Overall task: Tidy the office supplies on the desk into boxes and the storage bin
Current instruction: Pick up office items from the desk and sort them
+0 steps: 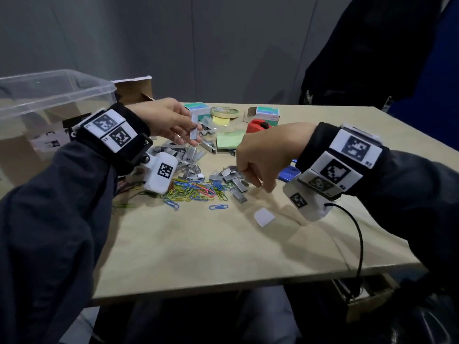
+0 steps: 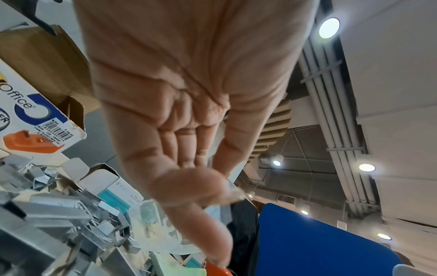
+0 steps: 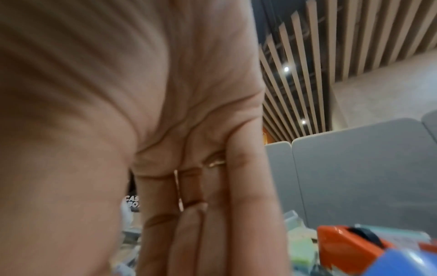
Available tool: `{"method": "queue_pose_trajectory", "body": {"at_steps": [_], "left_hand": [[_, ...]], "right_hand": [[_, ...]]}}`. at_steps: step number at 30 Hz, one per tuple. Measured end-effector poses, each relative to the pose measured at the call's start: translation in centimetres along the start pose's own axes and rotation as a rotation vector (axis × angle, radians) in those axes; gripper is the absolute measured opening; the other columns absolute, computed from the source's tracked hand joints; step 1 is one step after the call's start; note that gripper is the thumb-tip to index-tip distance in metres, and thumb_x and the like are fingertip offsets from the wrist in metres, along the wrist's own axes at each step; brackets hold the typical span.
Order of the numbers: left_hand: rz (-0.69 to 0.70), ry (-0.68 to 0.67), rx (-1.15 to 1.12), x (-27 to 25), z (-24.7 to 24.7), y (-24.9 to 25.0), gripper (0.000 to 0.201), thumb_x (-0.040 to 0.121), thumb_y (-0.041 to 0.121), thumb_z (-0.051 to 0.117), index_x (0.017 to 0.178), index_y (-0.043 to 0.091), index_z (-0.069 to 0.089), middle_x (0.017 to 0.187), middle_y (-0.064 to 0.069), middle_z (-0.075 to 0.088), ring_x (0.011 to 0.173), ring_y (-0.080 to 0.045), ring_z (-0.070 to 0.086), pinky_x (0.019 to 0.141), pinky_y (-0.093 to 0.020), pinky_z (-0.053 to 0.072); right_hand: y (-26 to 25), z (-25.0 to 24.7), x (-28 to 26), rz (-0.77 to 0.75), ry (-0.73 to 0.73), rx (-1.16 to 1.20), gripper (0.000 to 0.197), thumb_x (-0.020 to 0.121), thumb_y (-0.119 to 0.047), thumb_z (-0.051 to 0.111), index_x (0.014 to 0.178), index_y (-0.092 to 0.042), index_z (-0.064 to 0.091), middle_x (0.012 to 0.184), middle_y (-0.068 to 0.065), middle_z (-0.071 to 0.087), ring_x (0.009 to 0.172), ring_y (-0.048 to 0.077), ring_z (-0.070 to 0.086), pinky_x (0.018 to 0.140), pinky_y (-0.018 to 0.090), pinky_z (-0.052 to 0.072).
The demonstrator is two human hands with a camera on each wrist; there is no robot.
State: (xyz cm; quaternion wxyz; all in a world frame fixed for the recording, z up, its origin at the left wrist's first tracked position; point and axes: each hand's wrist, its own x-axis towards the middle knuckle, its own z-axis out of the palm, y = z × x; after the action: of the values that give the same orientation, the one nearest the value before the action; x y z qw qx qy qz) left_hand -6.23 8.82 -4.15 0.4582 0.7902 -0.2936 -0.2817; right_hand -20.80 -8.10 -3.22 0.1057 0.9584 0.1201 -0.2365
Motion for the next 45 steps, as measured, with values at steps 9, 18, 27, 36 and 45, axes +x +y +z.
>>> {"method": "queue_pose_trajectory", "body": {"at_steps": [9,18,27,36,45], "left_hand": [[-0.015,0.007,-0.024,-0.3,-0.5,-0.1,0.016,0.097,0.009,0.053,0.103,-0.001,0.063,0.085,-0.014,0.074,0.077,-0.020,0.074,0.049,-0.017,0.053],[-0.022,0.004,-0.018,-0.5,-0.8,-0.1,0.016,0.098,0.008,0.050,0.101,0.002,0.064,0.087,-0.013,0.074,0.077,-0.019,0.074,0.052,-0.018,0.055],[0.001,-0.016,-0.002,-0.6,-0.9,-0.4,0.016,0.098,0.009,0.049,0.103,0.002,0.063,0.085,-0.011,0.074,0.076,-0.017,0.073,0.055,-0.017,0.055],[0.000,-0.016,0.002,-0.7,-1.2,-0.5,0.018,0.097,0.010,0.052,0.106,0.000,0.063,0.092,-0.015,0.074,0.081,-0.021,0.073,0.056,-0.019,0.056],[-0.018,0.010,-0.039,-1.0,-1.3,-0.7,0.017,0.096,0.010,0.054,0.105,-0.002,0.063,0.091,-0.016,0.072,0.077,-0.019,0.074,0.054,-0.018,0.055]], "right_hand": [[0.5,1.1,-2.1,0.072,-0.024,0.235,0.037,0.067,-0.022,0.090,0.092,-0.014,0.064,0.084,0.002,0.073,0.049,0.002,0.064,0.046,0.017,0.045],[0.9,0.1,-2.3,0.261,-0.056,0.210,0.053,0.060,-0.054,0.087,0.092,-0.016,0.072,0.067,-0.008,0.074,0.059,0.005,0.070,0.056,0.018,0.049],[0.5,0.9,-1.1,0.213,-0.064,0.125,0.048,0.061,-0.041,0.091,0.099,-0.018,0.072,0.092,-0.004,0.074,0.064,0.008,0.069,0.049,0.016,0.042],[0.0,0.6,-1.3,0.327,-0.125,0.160,0.040,0.093,-0.046,0.061,0.072,-0.013,0.068,0.048,-0.008,0.065,0.040,0.003,0.059,0.068,0.021,0.054],[-0.7,0.2,-0.4,0.319,-0.181,-0.010,0.038,0.097,-0.037,0.057,0.068,-0.012,0.050,0.038,-0.005,0.054,0.023,-0.001,0.043,0.034,0.011,0.037]]}}
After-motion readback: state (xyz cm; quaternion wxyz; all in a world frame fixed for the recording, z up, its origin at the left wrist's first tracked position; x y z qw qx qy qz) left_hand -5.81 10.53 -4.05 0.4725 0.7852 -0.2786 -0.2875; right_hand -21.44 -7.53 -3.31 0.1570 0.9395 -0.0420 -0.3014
